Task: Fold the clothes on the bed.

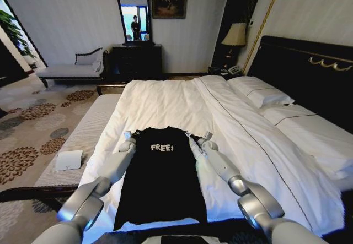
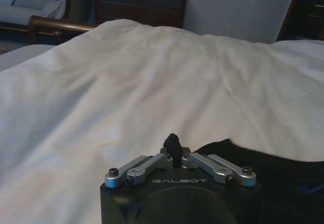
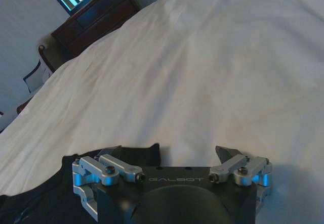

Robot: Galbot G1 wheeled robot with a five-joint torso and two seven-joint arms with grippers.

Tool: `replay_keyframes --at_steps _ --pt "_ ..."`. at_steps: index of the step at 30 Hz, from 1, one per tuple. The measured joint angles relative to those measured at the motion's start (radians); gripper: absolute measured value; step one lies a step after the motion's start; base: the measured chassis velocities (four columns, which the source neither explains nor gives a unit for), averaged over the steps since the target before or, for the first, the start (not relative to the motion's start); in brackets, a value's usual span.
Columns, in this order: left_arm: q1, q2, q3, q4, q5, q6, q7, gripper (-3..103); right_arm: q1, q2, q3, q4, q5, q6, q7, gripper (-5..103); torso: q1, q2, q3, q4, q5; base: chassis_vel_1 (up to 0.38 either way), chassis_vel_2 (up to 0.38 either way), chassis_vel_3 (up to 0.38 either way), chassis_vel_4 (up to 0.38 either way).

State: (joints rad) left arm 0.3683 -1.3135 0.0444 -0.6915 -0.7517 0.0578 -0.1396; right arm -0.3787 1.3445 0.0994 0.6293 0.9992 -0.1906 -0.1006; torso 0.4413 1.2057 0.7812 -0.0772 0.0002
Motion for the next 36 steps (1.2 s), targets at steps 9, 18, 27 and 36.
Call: replay_keyframes --at_steps 9,18,27,36 --pt "-0.007 -0.012 0.008 0.014 -0.005 -0.002 0.000 2 0.017 0.028 0.017 -0.027 -0.012 -0.003 -0.019 100 0.000 0.000 0.000 0.0003 -0.0002 0.000 0.000 0.000 0.000" --pt "0.009 -0.007 0.001 -0.006 -0.010 -0.002 -0.002 2 0.034 0.064 0.031 -0.071 -0.056 -0.003 -0.034 102 0.000 0.000 0.000 0.0003 -0.0003 0.000 0.000 0.000 0.000" --pt "0.016 -0.002 0.006 -0.019 -0.018 -0.002 -0.009 2 0.049 0.069 0.034 -0.108 -0.092 -0.015 -0.066 68 0.000 0.000 0.000 0.0002 -0.0002 0.000 0.000 0.000 0.000" --pt "0.017 0.001 0.010 -0.027 -0.022 0.001 -0.017 2 0.053 0.084 0.030 -0.126 -0.126 -0.022 -0.085 41 0.000 0.000 0.000 0.0001 -0.0001 0.000 0.000 0.000 0.000"
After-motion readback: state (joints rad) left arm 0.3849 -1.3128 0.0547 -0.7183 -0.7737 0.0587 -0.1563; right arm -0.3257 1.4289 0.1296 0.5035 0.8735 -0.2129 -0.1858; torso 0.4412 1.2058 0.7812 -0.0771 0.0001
